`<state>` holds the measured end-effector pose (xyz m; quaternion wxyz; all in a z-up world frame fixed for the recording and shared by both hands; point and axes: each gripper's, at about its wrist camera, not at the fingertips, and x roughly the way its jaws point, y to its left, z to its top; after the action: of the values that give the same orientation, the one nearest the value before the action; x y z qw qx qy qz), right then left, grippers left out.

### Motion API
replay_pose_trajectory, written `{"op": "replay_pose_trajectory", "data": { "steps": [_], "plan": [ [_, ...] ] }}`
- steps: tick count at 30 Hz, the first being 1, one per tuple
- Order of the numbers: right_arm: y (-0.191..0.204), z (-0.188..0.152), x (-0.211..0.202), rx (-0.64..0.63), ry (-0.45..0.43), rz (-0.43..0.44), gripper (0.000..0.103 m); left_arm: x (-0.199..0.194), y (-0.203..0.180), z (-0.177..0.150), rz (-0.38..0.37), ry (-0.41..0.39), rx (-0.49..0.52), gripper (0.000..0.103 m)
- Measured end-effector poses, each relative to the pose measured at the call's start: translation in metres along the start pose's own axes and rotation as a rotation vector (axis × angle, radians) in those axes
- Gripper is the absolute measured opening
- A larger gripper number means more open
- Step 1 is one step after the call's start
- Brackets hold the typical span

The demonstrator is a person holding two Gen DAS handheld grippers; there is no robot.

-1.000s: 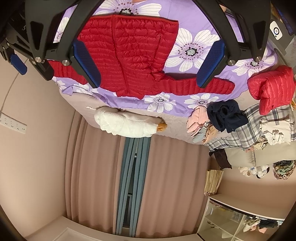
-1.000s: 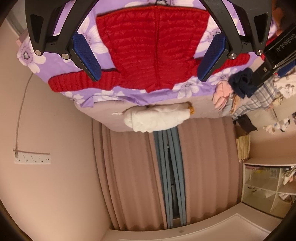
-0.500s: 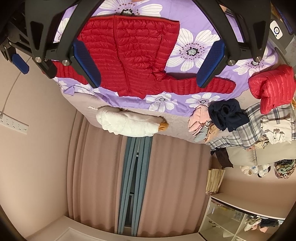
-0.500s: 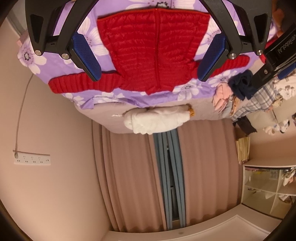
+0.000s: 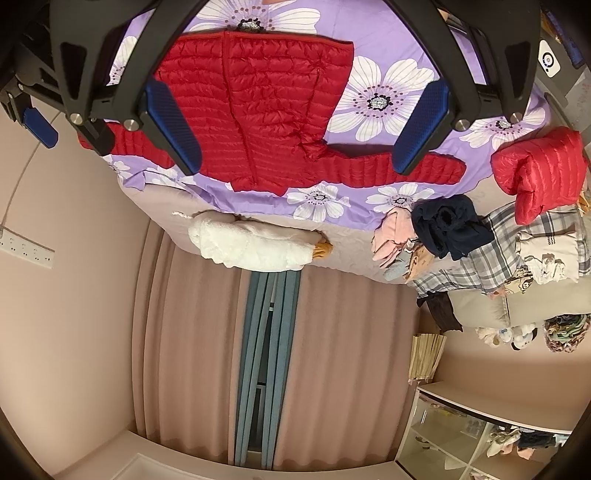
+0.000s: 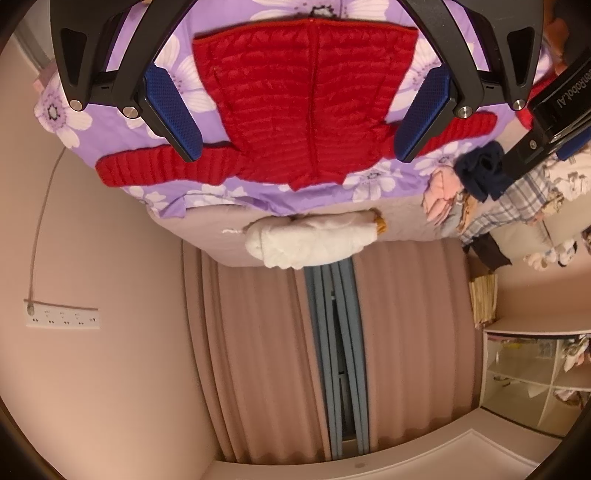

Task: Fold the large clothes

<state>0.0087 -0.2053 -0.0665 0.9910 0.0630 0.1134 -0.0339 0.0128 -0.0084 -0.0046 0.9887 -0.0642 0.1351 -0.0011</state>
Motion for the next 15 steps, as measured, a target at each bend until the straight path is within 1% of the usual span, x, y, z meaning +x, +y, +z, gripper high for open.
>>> {"op": "replay_pose_trajectory", "data": {
  "steps": [4,15],
  "plan": [
    [0.0023,0.0018,-0.0006,-0.006,0.006,0.011,0.102,0.0003,0.0024,0.0000,0.005,0.002,-0.005,0.103],
    [0.0051,0.0043,0.0000,-0.016,0.012,0.007,0.102,-0.0004,0.0059,-0.0006,0.009,0.004,-0.004,0.103]
  ]
}}
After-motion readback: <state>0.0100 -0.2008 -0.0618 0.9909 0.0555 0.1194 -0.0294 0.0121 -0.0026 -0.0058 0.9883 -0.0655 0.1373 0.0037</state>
